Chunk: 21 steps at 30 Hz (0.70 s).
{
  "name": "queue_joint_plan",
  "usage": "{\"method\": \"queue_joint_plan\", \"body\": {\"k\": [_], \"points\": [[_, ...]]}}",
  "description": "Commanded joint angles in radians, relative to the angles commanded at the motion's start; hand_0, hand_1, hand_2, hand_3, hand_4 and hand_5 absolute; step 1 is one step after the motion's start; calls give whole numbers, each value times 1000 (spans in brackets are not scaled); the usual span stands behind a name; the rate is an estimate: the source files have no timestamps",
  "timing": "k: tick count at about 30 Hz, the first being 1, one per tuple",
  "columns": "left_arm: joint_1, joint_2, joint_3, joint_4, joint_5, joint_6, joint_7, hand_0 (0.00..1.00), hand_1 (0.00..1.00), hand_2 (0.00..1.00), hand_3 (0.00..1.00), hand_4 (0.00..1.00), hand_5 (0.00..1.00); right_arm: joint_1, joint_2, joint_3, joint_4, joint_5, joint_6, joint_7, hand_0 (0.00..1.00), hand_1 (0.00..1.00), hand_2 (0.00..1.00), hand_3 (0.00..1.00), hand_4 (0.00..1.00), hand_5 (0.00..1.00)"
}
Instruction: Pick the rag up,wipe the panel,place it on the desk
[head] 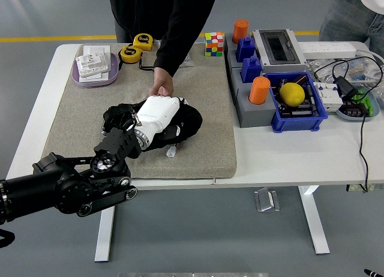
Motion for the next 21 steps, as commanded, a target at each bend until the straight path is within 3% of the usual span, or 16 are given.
{"method": "queue_joint_plan", "body": {"k": [21], "points": [[21, 59, -51, 14, 11, -5, 1, 191, 119, 505, 501, 271, 2, -6, 10, 25, -1, -10, -4, 3, 760, 579, 707, 604, 998, 551]]}}
